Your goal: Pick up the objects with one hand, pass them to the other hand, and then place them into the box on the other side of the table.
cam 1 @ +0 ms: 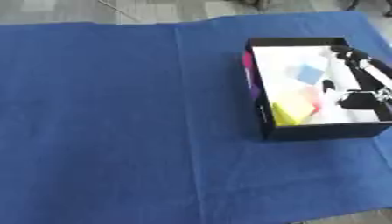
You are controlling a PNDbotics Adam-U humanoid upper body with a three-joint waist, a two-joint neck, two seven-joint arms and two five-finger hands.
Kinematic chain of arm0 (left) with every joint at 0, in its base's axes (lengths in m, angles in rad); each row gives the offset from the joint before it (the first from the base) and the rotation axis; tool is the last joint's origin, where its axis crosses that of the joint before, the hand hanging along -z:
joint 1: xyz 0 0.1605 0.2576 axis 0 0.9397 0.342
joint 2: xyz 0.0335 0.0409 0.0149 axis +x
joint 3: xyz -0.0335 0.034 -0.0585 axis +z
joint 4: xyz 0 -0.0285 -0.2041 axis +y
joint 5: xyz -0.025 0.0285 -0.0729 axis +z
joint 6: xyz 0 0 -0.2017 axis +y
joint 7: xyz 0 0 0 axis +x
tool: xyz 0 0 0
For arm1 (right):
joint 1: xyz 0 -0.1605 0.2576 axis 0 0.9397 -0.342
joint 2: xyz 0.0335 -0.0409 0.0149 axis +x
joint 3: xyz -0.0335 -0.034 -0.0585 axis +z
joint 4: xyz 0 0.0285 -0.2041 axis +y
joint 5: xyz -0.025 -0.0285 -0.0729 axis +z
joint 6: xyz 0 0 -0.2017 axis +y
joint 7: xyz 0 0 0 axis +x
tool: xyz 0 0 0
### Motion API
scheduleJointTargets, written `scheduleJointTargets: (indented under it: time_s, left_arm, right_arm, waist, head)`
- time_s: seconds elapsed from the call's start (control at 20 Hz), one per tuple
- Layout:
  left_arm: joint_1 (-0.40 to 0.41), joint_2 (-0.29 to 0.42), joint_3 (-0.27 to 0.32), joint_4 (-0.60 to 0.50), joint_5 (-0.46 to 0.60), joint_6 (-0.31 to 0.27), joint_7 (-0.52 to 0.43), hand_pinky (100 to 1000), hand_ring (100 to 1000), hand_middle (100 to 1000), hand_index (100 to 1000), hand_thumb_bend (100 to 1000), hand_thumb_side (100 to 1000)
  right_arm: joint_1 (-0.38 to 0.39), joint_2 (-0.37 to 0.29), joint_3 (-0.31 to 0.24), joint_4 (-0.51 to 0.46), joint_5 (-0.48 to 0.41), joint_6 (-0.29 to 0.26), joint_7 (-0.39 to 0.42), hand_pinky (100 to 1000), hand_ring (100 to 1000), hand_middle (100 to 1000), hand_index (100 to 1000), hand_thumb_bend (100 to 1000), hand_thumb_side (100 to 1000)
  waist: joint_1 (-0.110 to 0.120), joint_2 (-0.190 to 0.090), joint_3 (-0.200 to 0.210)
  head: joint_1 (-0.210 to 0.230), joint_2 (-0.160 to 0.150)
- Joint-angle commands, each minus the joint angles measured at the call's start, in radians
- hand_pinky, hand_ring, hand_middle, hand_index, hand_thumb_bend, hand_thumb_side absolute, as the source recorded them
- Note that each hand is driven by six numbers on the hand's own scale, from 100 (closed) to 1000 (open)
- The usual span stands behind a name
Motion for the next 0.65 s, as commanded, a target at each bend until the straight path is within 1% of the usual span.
scheduleJointTargets:
  time_s: [0.05, 0.1, 0.15, 0.25, 0.3, 0.4, 0.5, 0.55, 0.6, 0.65]
  left_arm:
    - [-0.001, 0.035, 0.031, -0.028, 0.034, 0.008, 0.014, 824, 733, 680, 858, 100, 696]
    - [0.000, 0.036, 0.038, -0.027, 0.056, 0.012, 0.013, 824, 740, 696, 872, 100, 740]
    - [0.000, 0.037, 0.046, -0.026, 0.083, 0.012, 0.009, 823, 745, 708, 881, 100, 753]
    - [0.000, 0.036, 0.061, -0.021, 0.150, 0.008, -0.009, 830, 757, 737, 909, 100, 809]
    - [0.001, 0.034, 0.070, -0.017, 0.192, 0.004, -0.023, 832, 761, 742, 914, 100, 816]
    - [0.003, 0.028, 0.087, -0.007, 0.280, -0.006, -0.056, 837, 771, 752, 926, 100, 840]
    - [0.007, 0.012, 0.102, 0.010, 0.407, -0.016, -0.096, 837, 774, 750, 930, 114, 864]
    - [0.009, 0.007, 0.109, 0.021, 0.472, -0.021, -0.120, 837, 777, 751, 933, 128, 875]
    - [0.011, 0.003, 0.116, 0.031, 0.526, -0.027, -0.143, 837, 778, 753, 934, 127, 874]
    - [0.012, 0.001, 0.122, 0.038, 0.566, -0.035, -0.164, 837, 778, 754, 934, 122, 871]
  right_arm:
    - [-0.007, 0.035, -0.012, -0.175, -0.253, -0.040, -0.016, 1000, 1000, 1000, 1000, 100, 531]
    - [-0.008, 0.054, -0.012, -0.201, -0.332, -0.068, -0.003, 1000, 1000, 1000, 1000, 100, 535]
    - [-0.007, 0.069, -0.013, -0.214, -0.398, -0.097, 0.012, 1000, 1000, 1000, 1000, 100, 536]
    - [-0.003, 0.099, -0.022, -0.224, -0.482, -0.146, 0.035, 1000, 1000, 1000, 1000, 100, 529]
    - [0.000, 0.117, -0.026, -0.225, -0.503, -0.160, 0.046, 1000, 1000, 1000, 1000, 100, 528]
    - [0.006, 0.149, -0.032, -0.227, -0.516, -0.166, 0.062, 1000, 1000, 1000, 1000, 100, 528]
    - [0.011, 0.183, -0.033, -0.227, -0.517, -0.163, 0.073, 1000, 1000, 1000, 1000, 100, 537]
    - [0.013, 0.198, -0.033, -0.227, -0.515, -0.162, 0.078, 1000, 1000, 1000, 1000, 100, 513]
    - [0.013, 0.212, -0.034, -0.227, -0.510, -0.159, 0.084, 1000, 1000, 1000, 1000, 100, 554]
    - [0.014, 0.223, -0.035, -0.227, -0.501, -0.156, 0.089, 1000, 1000, 1000, 1000, 100, 559]
  waist:
    - [-0.004, -0.018, 0.003]
    - [-0.007, -0.020, 0.006]
    - [-0.009, -0.021, 0.010]
    - [-0.014, -0.024, 0.018]
    - [-0.017, -0.025, 0.023]
    - [-0.023, -0.029, 0.031]
    - [-0.030, -0.032, 0.037]
    - [-0.032, -0.033, 0.040]
    - [-0.034, -0.033, 0.043]
    - [-0.035, -0.034, 0.046]
  head:
    - [0.014, 0.004]
    - [0.017, 0.005]
    - [0.019, 0.006]
    - [0.025, 0.004]
    - [0.028, 0.004]
    - [0.031, 0.006]
    - [0.033, 0.013]
    - [0.035, 0.016]
    - [0.036, 0.018]
    - [0.037, 0.019]
